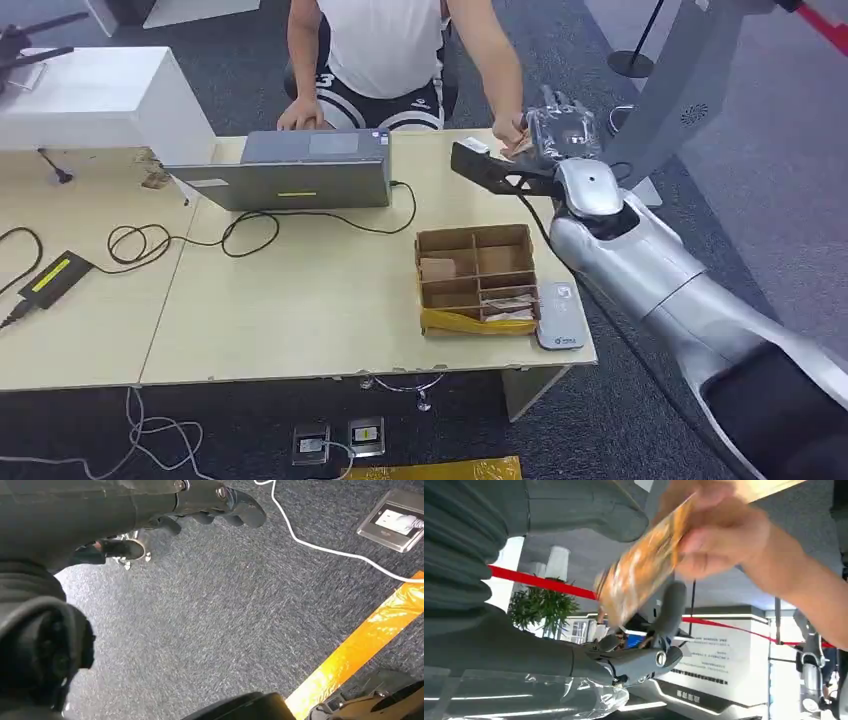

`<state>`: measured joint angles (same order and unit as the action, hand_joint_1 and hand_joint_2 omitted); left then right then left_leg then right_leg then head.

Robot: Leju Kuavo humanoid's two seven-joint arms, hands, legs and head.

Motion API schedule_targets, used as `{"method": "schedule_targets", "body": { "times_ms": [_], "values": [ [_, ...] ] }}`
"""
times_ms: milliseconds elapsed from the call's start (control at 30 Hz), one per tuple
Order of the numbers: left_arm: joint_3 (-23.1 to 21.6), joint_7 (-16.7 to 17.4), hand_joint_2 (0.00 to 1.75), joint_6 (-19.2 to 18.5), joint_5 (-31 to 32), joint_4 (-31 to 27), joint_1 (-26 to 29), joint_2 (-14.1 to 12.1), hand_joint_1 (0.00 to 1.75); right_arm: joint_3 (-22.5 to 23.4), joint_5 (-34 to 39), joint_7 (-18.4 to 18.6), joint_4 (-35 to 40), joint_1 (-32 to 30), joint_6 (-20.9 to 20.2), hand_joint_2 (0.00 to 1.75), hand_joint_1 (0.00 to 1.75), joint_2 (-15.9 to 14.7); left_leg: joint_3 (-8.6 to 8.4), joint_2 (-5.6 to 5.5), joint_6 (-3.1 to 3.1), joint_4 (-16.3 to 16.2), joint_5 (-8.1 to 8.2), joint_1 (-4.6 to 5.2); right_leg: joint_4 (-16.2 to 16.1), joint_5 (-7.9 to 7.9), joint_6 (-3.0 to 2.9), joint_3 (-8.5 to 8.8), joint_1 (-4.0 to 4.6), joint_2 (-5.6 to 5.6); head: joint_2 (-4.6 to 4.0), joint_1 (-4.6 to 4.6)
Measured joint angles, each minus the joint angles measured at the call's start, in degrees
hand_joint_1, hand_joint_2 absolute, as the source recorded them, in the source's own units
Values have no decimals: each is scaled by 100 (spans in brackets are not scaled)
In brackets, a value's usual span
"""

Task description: Pass the card to the sensor for recognition and then transmit it.

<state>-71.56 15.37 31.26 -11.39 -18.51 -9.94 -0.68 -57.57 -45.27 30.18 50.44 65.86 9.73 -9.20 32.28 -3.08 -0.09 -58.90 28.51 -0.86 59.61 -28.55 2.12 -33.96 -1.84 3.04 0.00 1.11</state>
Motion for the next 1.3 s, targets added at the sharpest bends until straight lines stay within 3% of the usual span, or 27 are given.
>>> {"method": "schedule_targets", "body": {
  "times_ms": [267, 467, 867, 967, 1067, 1300],
  "values": [
    [2, 0, 0, 2, 4, 0, 9, 0, 0, -2, 13, -4, -205, -21, 249, 175, 0, 4, 0, 0, 0, 0, 0, 0, 0, 0, 0, -1, 1, 1, 0, 0],
    [35, 0, 0, 7, 7, 0, 9, -9, 0, 50, 168, -212, -249, -23, 1051, 175, 0, 4, -1, 1, 0, 0, 0, 0, 0, 0, 0, 0, 0, 3, 0, 0],
    [48, 0, 0, 9, 7, 0, 10, -26, 0, 122, 216, -238, -249, -28, 1108, 175, 0, 4, -2, 1, 0, 0, 0, 0, 0, 0, 0, -1, 1, 3, 0, 0],
    [57, -15, 0, 46, -54, 0, 17, -24, 0, 203, 487, -565, -210, -95, 1581, 175, 0, 7, -2, 1, 0, 0, 0, 0, 0, 0, 0, 0, 1, 3, 0, 0],
    [129, -123, 0, 131, -171, 0, 89, -17, 0, 345, 841, -1108, 205, -359, 2140, 175, 0, -7, -8, 13, -1, 0, 1, 0, 0, 0, -1, 0, 1, 8, 0, 0],
    [265, -334, 0, 365, -431, 2, 290, -7, 0, 444, 1084, -1237, 1837, -1436, 1980, 175, 0, -112, -12, 17, -5, 1, 7, -3, -1, -5, -7, -1, 6, 10, 0, 0]
  ]
}}
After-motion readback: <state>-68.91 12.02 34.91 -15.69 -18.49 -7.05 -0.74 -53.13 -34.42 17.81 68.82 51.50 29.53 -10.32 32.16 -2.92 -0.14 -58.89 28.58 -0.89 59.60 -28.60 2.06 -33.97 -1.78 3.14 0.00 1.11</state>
